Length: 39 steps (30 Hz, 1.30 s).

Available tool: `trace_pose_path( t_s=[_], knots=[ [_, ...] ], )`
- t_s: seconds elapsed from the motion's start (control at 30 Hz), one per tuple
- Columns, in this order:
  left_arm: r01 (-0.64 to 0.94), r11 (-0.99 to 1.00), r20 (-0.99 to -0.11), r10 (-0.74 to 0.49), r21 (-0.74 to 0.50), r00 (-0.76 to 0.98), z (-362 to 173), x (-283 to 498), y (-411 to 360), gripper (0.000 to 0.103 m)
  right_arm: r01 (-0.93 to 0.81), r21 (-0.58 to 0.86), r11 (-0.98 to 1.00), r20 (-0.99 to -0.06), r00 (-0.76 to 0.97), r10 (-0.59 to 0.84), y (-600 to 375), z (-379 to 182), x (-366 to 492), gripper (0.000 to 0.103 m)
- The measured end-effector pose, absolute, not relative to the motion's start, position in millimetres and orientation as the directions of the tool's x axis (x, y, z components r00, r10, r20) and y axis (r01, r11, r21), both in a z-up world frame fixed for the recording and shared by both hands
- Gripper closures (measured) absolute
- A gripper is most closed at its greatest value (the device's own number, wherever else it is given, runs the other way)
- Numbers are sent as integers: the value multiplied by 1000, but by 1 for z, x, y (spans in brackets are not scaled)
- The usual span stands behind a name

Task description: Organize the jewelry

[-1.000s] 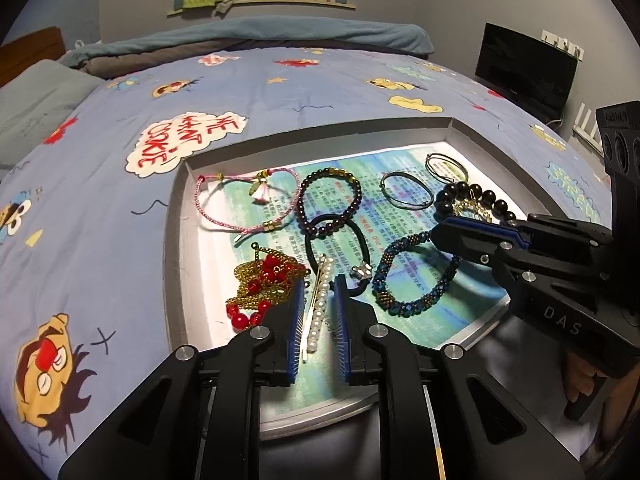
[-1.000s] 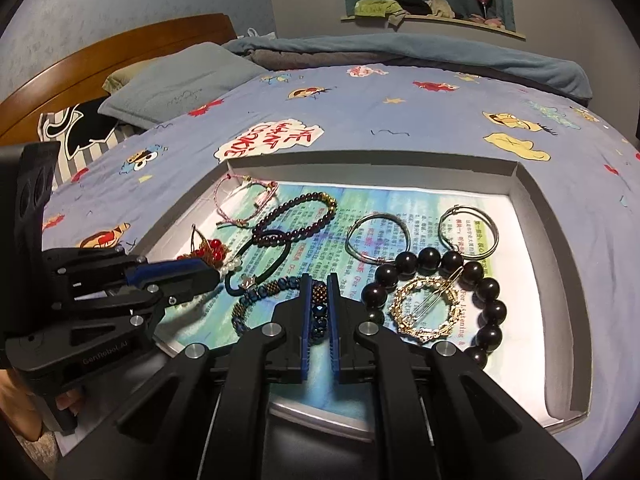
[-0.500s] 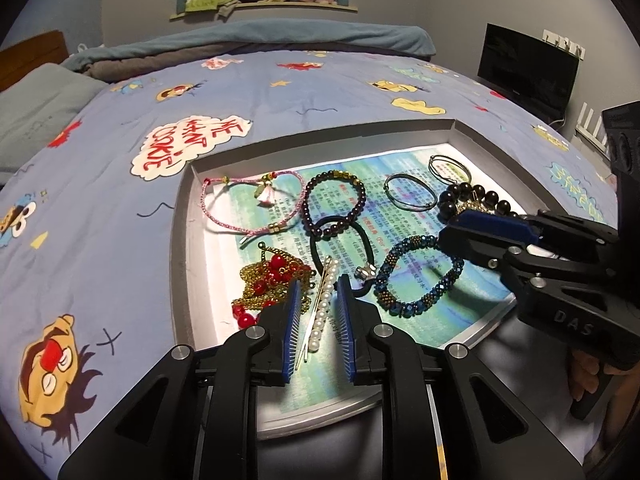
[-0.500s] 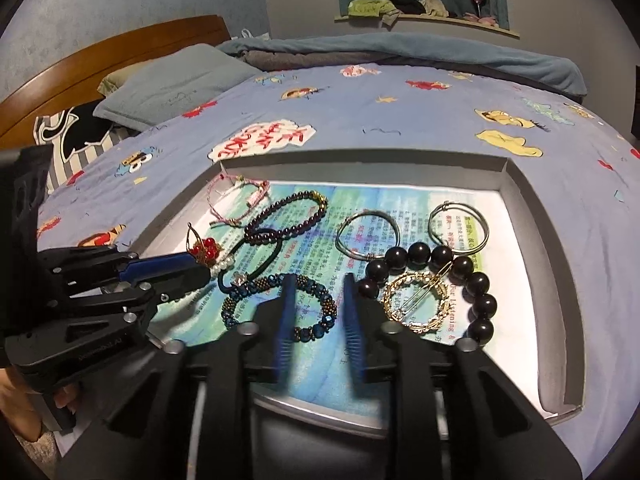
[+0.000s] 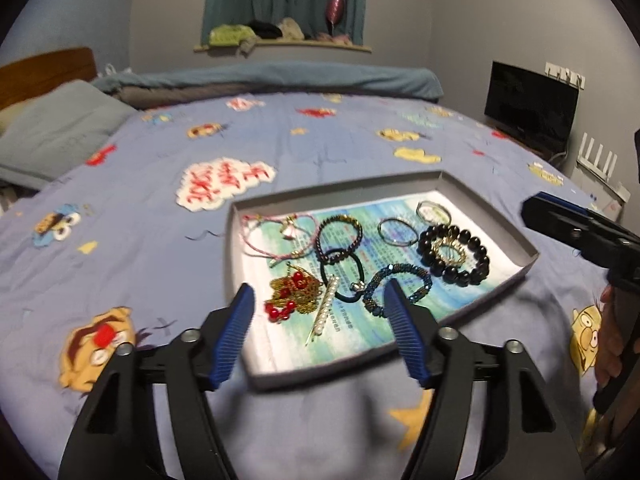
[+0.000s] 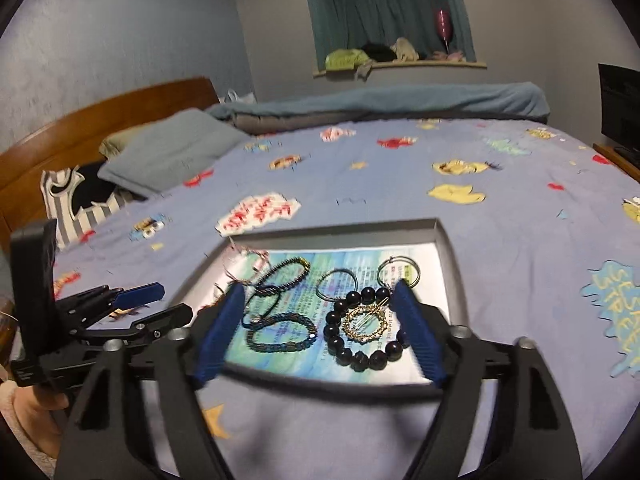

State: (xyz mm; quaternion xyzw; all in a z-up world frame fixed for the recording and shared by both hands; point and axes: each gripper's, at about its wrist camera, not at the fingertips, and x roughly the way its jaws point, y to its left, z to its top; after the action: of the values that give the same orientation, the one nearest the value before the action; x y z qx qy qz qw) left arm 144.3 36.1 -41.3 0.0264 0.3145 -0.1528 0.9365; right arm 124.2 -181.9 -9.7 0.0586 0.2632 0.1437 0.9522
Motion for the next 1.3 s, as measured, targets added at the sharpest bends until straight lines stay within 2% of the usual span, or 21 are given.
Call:
trace_pose_path(
  t_s=[0.23, 0.43, 0.7, 0.9, 1.1, 1.3],
  knots=[
    [259, 966, -574, -225, -24, 787, -41, 101, 40, 13, -238, 166, 957, -504, 813, 290, -188, -13, 87, 6],
    [205, 978, -576, -193, -46, 794, -41, 87, 35, 8, -195, 131, 972, -523, 819, 235, -193, -17, 72, 6],
    [109, 993, -545, -74, 33, 835, -30, 71, 18, 6, -179, 27, 983, -493, 854, 169, -185, -13, 52, 6],
    [112, 992, -547, -63, 58, 835, -29, 66, 12, 6, -176, -5, 984, -479, 865, 152, -181, -17, 43, 6],
    [106, 993, -478, -67, 55, 876, -21, 55, 13, 6, -134, -22, 991, -409, 905, 113, -180, -15, 37, 6],
    [102, 992, -457, -57, 73, 888, -22, 52, 12, 6, -116, -16, 993, -400, 911, 100, -181, -15, 39, 6]
  ],
)
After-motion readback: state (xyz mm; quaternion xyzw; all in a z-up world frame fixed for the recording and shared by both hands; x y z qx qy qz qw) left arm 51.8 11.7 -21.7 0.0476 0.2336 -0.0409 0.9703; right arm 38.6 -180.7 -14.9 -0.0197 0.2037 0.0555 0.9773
